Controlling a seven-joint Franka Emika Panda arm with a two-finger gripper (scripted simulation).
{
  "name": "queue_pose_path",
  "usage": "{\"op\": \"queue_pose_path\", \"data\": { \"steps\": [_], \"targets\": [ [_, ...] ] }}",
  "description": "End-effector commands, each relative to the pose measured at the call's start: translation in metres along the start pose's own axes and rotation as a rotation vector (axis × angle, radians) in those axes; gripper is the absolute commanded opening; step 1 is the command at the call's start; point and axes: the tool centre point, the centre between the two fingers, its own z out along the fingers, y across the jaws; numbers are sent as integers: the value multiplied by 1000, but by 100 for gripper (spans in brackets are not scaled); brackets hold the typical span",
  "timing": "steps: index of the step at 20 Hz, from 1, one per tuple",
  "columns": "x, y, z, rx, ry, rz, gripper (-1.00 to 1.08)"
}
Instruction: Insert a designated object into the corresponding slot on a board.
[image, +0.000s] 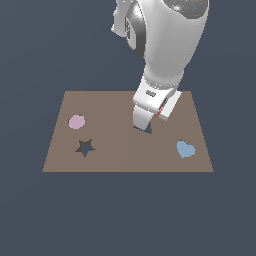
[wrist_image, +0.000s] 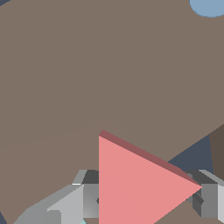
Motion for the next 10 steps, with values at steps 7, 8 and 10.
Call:
{"op": "queue_pose_path", "data": {
  "steps": [7,8,10],
  "targets": [
    [-4,20,-1,-1,0,-318,-100],
    [-5,22,-1,-1,0,-355,-100],
    [-4,27,-1,-1,0,-430,-100]
  ]
}}
